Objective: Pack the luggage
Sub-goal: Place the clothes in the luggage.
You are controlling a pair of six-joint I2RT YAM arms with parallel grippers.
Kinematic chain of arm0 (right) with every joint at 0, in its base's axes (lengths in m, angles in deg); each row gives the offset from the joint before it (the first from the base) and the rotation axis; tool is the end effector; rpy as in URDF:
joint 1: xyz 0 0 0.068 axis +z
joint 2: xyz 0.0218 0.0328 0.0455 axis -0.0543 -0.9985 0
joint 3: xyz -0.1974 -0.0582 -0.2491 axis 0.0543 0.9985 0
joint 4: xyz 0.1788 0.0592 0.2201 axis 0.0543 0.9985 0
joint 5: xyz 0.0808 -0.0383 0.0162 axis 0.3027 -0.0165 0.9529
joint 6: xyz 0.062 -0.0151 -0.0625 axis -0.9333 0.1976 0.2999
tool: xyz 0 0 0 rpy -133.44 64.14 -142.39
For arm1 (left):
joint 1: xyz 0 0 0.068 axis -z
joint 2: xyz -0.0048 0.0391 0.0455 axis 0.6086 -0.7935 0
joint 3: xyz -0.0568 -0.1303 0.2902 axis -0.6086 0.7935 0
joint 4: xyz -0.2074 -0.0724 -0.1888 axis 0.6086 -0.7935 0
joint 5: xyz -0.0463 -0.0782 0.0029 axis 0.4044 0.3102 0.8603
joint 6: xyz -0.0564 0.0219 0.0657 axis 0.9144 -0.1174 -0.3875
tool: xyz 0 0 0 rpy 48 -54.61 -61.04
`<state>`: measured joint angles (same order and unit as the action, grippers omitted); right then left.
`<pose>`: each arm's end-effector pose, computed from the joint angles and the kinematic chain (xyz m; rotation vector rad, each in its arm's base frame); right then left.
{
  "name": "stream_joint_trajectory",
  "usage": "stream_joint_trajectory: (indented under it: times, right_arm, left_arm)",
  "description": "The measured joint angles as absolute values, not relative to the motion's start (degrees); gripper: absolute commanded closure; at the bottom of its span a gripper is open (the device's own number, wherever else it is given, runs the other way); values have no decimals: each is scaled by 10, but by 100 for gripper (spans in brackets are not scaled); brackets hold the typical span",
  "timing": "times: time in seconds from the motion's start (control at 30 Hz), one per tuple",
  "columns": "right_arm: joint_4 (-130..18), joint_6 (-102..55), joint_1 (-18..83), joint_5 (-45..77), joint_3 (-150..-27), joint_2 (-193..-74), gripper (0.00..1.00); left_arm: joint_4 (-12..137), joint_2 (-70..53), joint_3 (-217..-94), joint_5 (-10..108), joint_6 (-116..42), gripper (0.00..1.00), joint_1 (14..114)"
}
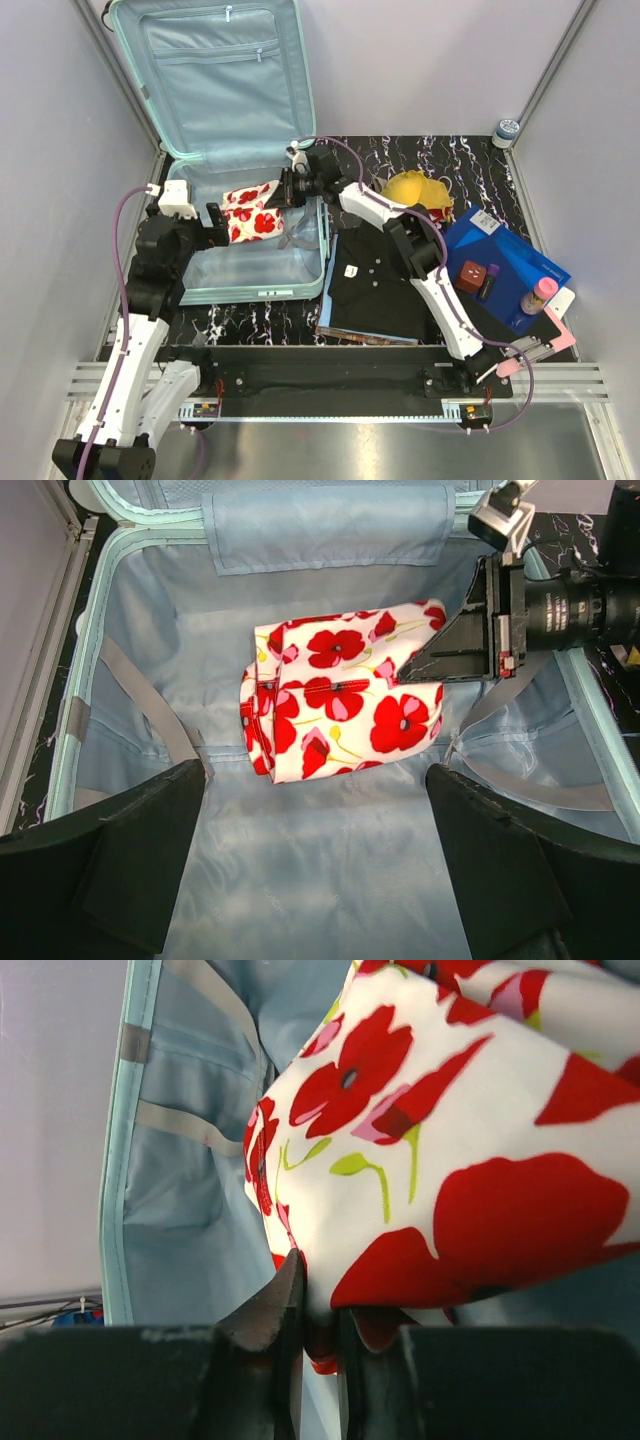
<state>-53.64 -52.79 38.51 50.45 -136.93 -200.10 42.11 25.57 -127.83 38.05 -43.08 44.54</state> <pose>0.5248 0.4383 0.1629 -0.5048 2.2109 1.4758 0.2008 -0.0214 0.3569 -0.0102 1.8363 -0.1180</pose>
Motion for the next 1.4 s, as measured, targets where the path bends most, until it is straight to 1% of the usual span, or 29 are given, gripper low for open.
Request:
stream_joint_trajectory:
  times: [0.27,0.47,0.63,0.8,1.1,1.27,1.3,1.33,1.37,1.4]
  right_arm:
    - [-473,-540,381,451,-1292,-1932,100]
    - [-410,-515,381,392,-1289,-1908,100]
    - [-334,-485,387,342,-1327,-1912,100]
    - [-235,-457,388,286,-1419,-1947,100]
    - [-166,-427,388,224,-1495,-1954,100]
    - [-128,-414,380,194,-1510,-1954,100]
    - [-126,-413,379,192,-1512,-1954,98]
    - [-122,-411,379,189,-1514,-1955,91]
    - [-119,-409,380,187,-1517,-1956,82]
    - [-115,-408,380,186,-1521,-1957,69]
  left_arm:
    - [421,256,-1278,379,-431,1,448]
    - [421,256,-1278,379,-431,1,452]
    - [421,256,-1278,378,-431,1,454]
    - [421,256,-1278,377,-431,1,457]
    - [421,256,-1278,377,-431,1,461]
    - [421,256,-1278,377,-431,1,464]
    - [421,256,-1278,377,-431,1,464]
    - [421,256,-1278,377,-431,1,465]
    - [421,256,-1278,377,-431,1,465]
    - [421,256,-1278,377,-431,1,465]
